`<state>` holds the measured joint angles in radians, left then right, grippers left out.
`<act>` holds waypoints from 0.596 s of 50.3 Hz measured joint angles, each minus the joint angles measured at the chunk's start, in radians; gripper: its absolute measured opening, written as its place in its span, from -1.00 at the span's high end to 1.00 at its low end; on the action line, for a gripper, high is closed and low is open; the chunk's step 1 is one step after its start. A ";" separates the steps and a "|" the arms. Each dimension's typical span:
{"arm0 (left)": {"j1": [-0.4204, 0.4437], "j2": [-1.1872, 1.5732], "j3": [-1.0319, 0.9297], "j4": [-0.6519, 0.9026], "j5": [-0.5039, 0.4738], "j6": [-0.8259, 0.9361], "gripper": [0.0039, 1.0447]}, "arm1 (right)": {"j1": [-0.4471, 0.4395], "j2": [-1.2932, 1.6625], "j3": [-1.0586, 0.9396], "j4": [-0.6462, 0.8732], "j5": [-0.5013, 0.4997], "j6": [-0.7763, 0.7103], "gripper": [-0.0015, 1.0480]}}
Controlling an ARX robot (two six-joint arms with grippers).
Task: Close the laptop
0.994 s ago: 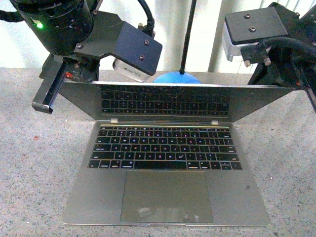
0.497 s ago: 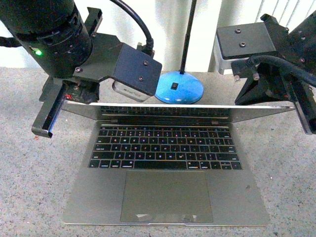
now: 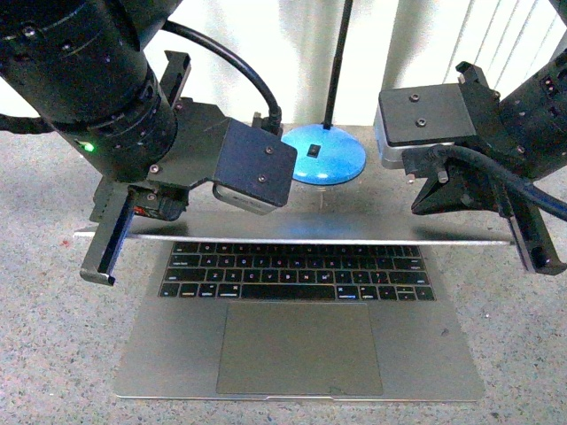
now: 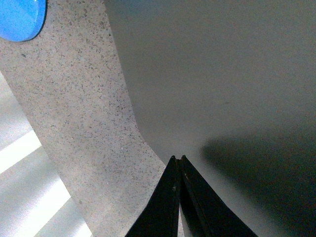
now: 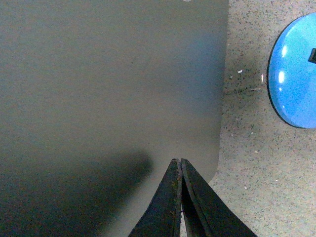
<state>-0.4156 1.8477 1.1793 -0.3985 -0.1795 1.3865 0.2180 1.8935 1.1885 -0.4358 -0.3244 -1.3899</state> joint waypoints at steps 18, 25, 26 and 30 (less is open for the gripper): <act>-0.014 0.020 -0.042 0.038 0.006 -0.005 0.94 | 0.007 0.020 -0.033 0.039 -0.004 0.011 0.94; -0.024 0.029 -0.063 0.061 0.014 -0.015 0.94 | 0.016 0.028 -0.052 0.064 -0.010 0.020 0.94; -0.024 0.029 -0.065 0.064 0.016 -0.016 0.94 | 0.017 0.030 -0.055 0.067 -0.010 0.022 0.94; -0.029 0.036 -0.077 0.075 0.020 -0.023 0.94 | 0.021 0.037 -0.066 0.079 -0.011 0.026 0.94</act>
<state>-0.4450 1.8835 1.1027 -0.3237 -0.1593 1.3636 0.2394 1.9301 1.1221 -0.3565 -0.3351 -1.3640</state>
